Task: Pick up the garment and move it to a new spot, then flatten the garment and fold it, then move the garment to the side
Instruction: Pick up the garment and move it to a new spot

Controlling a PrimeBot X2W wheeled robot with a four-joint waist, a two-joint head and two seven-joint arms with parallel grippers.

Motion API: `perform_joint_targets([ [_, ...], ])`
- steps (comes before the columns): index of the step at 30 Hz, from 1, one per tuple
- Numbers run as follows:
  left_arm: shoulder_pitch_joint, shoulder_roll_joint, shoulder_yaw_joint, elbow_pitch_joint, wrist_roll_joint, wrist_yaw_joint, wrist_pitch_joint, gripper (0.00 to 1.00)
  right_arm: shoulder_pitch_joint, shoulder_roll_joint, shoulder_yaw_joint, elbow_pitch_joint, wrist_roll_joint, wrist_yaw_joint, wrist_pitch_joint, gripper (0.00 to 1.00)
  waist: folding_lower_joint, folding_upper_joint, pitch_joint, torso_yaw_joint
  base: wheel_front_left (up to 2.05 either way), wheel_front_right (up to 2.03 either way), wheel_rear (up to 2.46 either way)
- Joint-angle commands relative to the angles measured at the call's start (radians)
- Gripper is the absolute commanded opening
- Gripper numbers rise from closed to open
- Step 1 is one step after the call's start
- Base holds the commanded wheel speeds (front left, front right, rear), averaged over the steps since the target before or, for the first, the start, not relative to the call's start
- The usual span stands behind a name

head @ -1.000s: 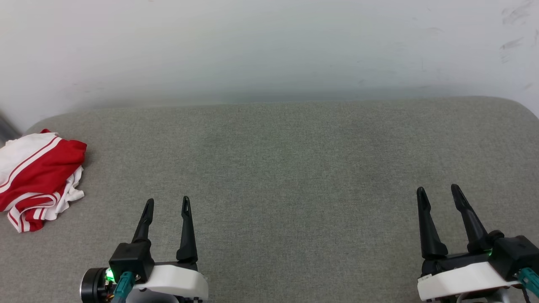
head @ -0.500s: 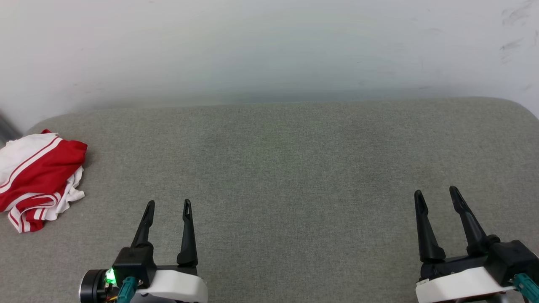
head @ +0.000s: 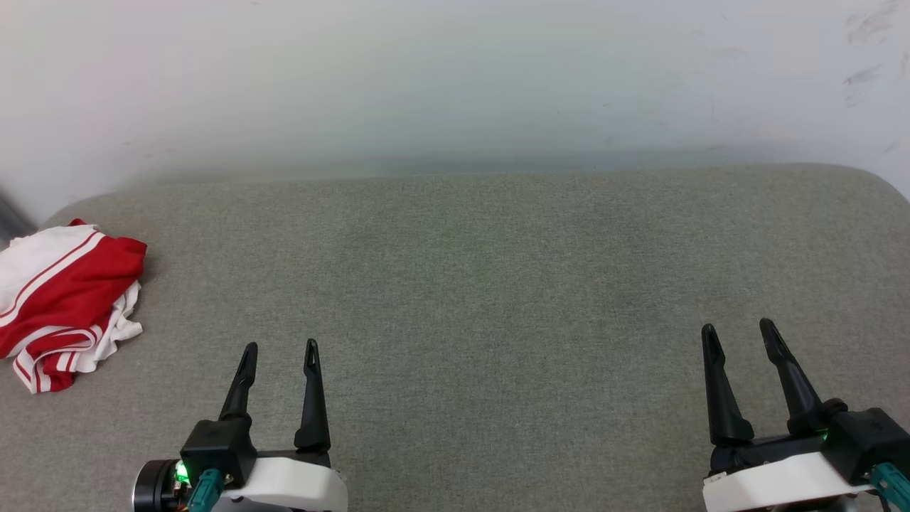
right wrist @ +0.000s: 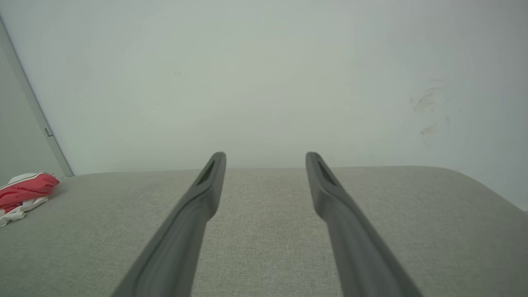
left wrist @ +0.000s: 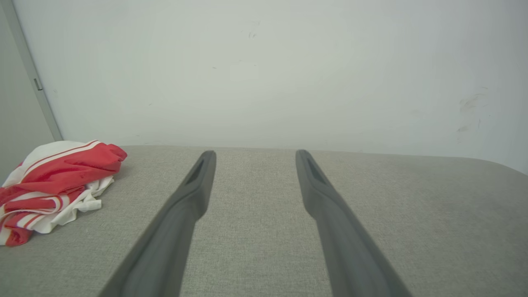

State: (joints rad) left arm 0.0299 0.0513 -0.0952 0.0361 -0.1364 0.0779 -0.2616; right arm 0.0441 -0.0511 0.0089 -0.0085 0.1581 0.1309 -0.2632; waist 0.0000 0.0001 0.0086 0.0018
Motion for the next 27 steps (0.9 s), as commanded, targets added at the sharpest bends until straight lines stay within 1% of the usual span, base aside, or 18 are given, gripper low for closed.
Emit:
perform_joint_targets([
  [1, 0.004, -0.001, -0.002, -0.001, -0.003, 0.0, -0.005, 1.0, 0.009, 0.002, -0.001, 0.0, 0.007, 0.0, -0.002, 1.0, 0.0, -0.0001, 0.0, 0.0, 0.0, 0.0, 0.0],
  [9, 0.0, -0.002, -0.002, -0.002, -0.006, 0.002, -0.005, 1.0, 0.011, 0.002, 0.002, -0.002, 0.012, 0.0, -0.002, 1.0, 0.0, -0.0001, 0.0, 0.007, 0.0, 0.0, 0.0],
  [17, -0.011, -0.001, 0.005, 0.005, -0.009, -0.002, -0.004, 1.0, 0.019, 0.002, 0.002, -0.011, 0.007, 0.0, -0.002, 1.0, 0.0, -0.0001, 0.007, 0.085, 0.0, 0.0, 0.0],
  [27, -0.011, -0.001, 0.017, 0.008, -0.022, 0.004, -0.004, 1.0, 0.019, 0.002, 0.007, -0.017, -0.002, 0.0, -0.002, 1.0, 0.0, -0.0001, 0.018, 0.215, 0.0, 0.0, 0.0],
])
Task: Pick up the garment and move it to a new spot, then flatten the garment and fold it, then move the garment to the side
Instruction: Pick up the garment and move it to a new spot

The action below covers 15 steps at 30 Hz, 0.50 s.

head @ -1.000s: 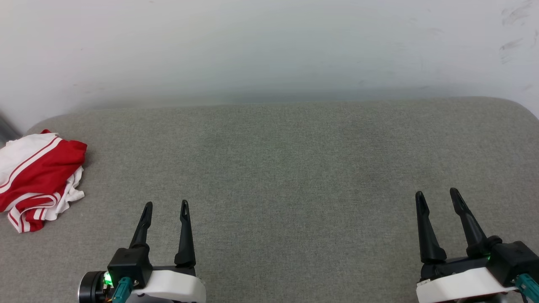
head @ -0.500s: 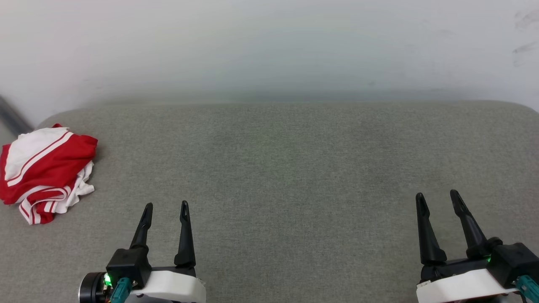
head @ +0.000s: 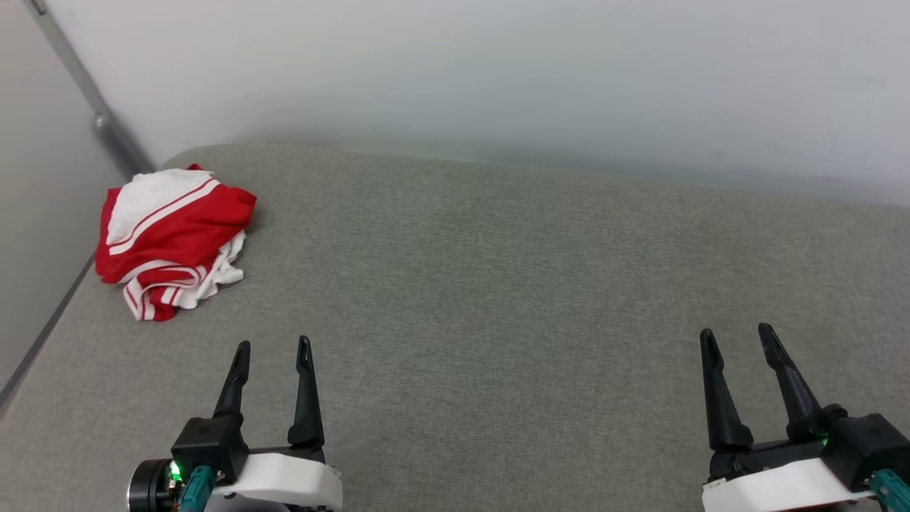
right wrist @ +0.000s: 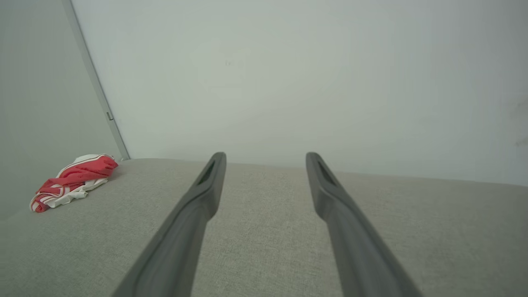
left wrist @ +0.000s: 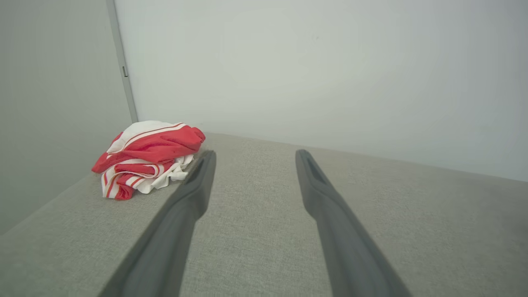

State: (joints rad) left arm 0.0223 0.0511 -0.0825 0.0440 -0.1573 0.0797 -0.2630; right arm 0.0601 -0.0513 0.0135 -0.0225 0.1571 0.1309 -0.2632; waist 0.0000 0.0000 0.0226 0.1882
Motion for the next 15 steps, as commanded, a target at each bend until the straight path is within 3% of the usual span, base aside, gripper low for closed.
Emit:
perform_joint_targets([
  [1, -0.004, -0.001, 0.004, 0.0, -0.003, 0.004, -0.003, 1.0, 0.003, 0.002, 0.001, -0.004, -0.002, 0.0, -0.002, 1.0, 0.0, 0.0, 0.006, 0.043, 0.0, 0.0, 0.0],
  [15, -0.008, -0.001, 0.022, 0.0, -0.015, 0.012, -0.003, 1.0, -0.001, 0.002, 0.009, -0.017, -0.017, 0.0, -0.002, 1.0, 0.0, 0.0, 0.023, 0.209, 0.0, 0.0, 0.0],
])
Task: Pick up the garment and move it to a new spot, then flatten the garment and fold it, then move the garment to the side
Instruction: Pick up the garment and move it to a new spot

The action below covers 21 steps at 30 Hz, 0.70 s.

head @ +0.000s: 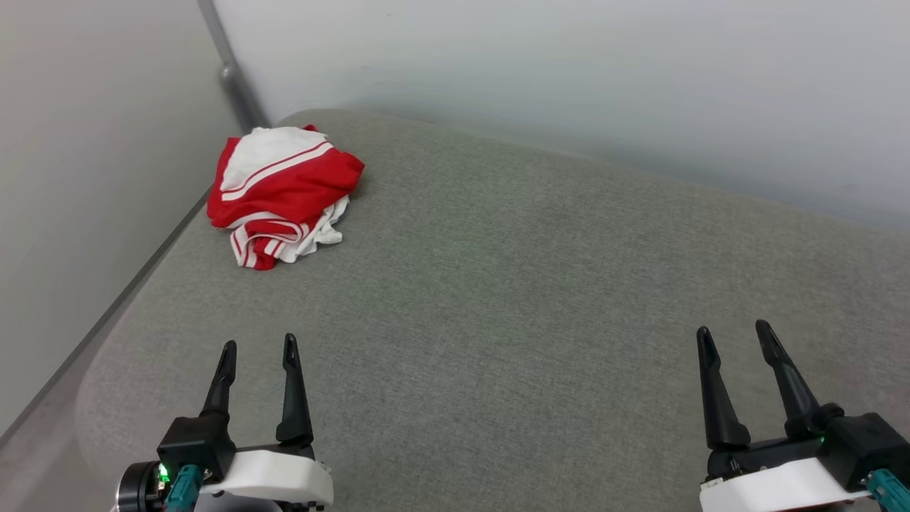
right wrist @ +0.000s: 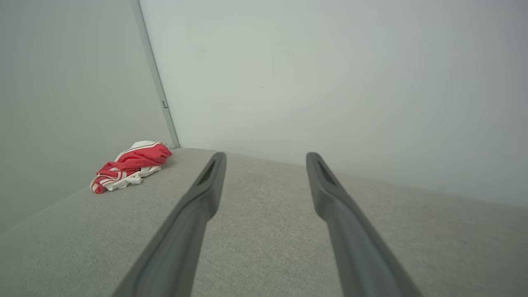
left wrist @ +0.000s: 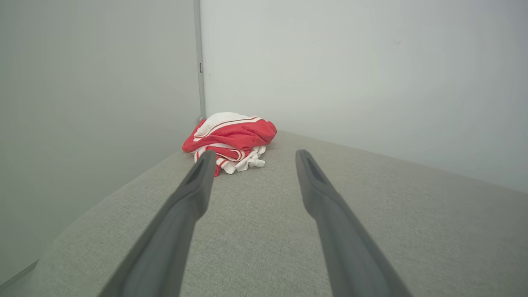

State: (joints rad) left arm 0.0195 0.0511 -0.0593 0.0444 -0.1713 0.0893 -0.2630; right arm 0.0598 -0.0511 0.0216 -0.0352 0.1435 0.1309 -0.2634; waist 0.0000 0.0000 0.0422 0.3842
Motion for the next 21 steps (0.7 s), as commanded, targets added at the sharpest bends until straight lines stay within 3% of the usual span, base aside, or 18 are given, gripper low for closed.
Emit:
perform_joint_targets([
  [1, -0.005, -0.001, 0.001, 0.0, -0.003, 0.003, -0.003, 1.0, 0.0, 0.002, 0.001, -0.005, -0.003, 0.0, -0.002, 1.0, 0.0, 0.0, 0.005, 0.024, 0.0, 0.0, 0.0],
  [11, 0.001, -0.001, 0.003, 0.01, -0.016, 0.006, -0.003, 1.0, 0.004, 0.002, 0.003, -0.005, -0.017, 0.0, -0.002, 1.0, 0.0, 0.0, 0.017, 0.134, 0.0, 0.0, 0.0],
  [21, -0.035, -0.001, 0.015, 0.026, -0.026, -0.003, -0.003, 1.0, -0.016, 0.002, 0.007, -0.014, -0.036, 0.0, -0.002, 1.0, 0.0, 0.0, 0.045, 0.121, 0.0, 0.0, 0.0],
])
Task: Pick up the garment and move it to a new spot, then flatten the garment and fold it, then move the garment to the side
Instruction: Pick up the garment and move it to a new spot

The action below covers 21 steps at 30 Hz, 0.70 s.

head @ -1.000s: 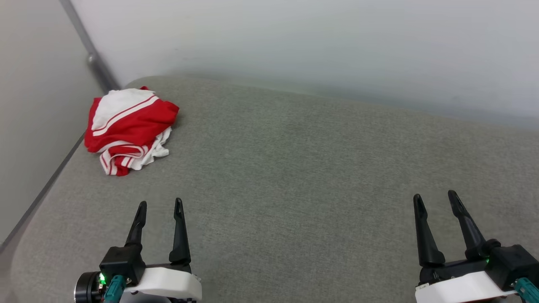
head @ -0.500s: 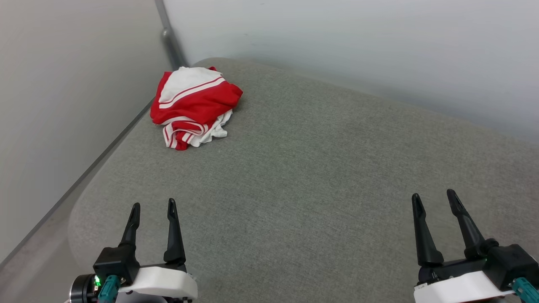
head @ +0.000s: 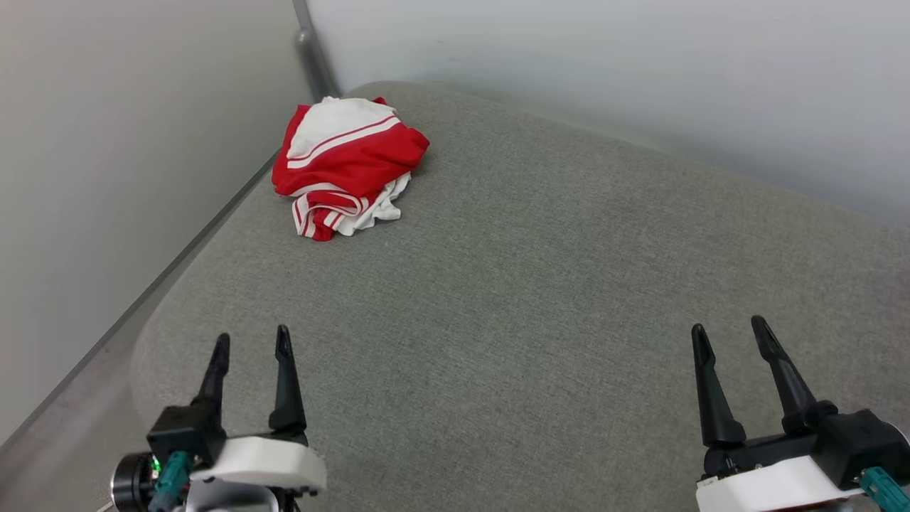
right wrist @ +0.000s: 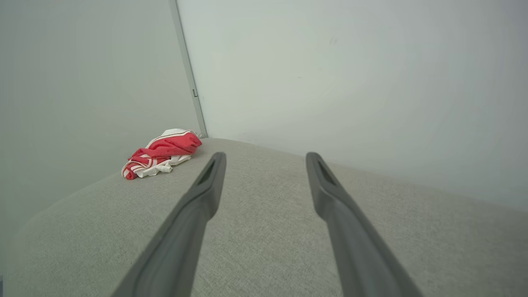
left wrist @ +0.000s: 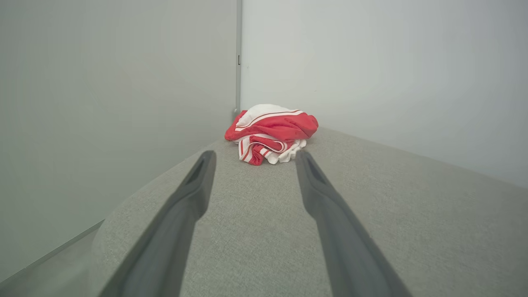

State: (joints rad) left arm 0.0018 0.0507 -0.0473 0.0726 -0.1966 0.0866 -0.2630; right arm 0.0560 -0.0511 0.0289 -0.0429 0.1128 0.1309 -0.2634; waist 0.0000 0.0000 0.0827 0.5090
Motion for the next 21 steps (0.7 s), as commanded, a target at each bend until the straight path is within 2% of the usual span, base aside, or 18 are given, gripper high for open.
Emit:
perform_joint_targets([
  [1, -0.034, -0.001, 0.012, 0.0, 0.007, -0.007, -0.003, 1.0, -0.016, 0.002, 0.0, -0.007, -0.01, 0.0, -0.002, 1.0, 0.0, 0.0, 0.011, -0.009, 0.0, 0.0, 0.0],
  [7, -0.185, 0.001, 0.11, 0.01, 0.01, -0.068, -0.003, 1.0, -0.05, 0.002, -0.004, -0.029, -0.049, 0.0, -0.002, 1.0, 0.0, 0.0, 0.088, -0.052, 0.0, 0.0, 0.0],
  [15, -0.47, 0.059, 0.3, 0.022, -0.024, -0.143, -0.003, 1.0, -0.117, 0.001, -0.028, -0.087, -0.127, 0.0, -0.002, 1.0, 0.0, 0.0, 0.256, -0.123, 0.0, 0.0, 0.0],
  [21, -0.666, 0.167, 0.38, 0.086, -0.053, -0.193, -0.003, 1.0, -0.155, 0.001, -0.055, -0.148, -0.169, 0.0, -0.002, 1.0, 0.0, 0.0, 0.366, -0.155, 0.0, 0.0, 0.0],
])
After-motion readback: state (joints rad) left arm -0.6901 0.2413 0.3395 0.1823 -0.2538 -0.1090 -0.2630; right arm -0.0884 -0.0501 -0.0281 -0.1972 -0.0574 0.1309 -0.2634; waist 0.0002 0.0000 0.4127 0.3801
